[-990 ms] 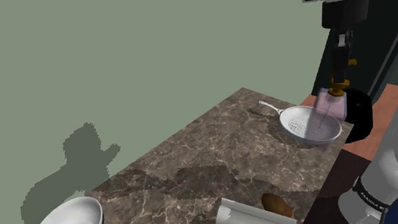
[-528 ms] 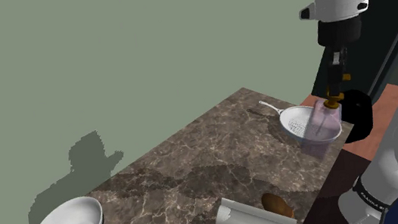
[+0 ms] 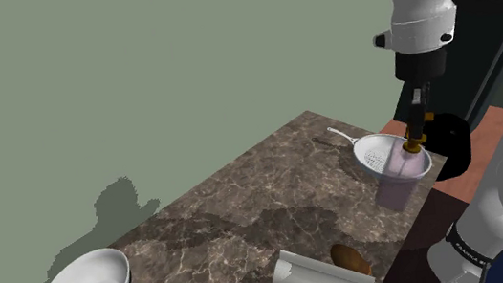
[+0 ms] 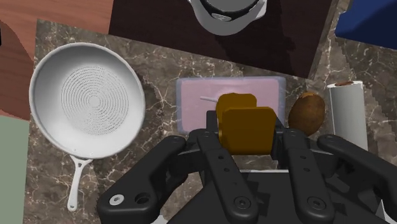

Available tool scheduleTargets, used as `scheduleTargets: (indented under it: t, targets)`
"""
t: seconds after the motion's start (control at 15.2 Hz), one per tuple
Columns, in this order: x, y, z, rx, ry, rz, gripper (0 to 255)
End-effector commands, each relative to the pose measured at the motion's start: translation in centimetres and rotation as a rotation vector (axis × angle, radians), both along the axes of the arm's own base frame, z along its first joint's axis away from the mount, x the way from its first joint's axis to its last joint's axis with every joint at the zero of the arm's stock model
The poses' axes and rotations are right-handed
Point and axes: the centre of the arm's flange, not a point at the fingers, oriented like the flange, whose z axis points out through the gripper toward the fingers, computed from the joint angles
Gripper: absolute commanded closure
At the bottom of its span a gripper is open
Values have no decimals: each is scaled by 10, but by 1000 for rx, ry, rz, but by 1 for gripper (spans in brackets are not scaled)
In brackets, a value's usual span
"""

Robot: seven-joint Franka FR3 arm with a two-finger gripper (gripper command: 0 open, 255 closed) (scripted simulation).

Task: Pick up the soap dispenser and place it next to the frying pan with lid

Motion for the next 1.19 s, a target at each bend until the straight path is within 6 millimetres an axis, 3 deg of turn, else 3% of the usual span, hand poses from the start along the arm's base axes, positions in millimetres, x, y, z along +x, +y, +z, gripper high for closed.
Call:
scheduleTargets:
  t: [0.0,1.12]
  targets:
    - [0,0,-11,0,-1,0,255]
    - [0,0,-101,0,-1,0,255]
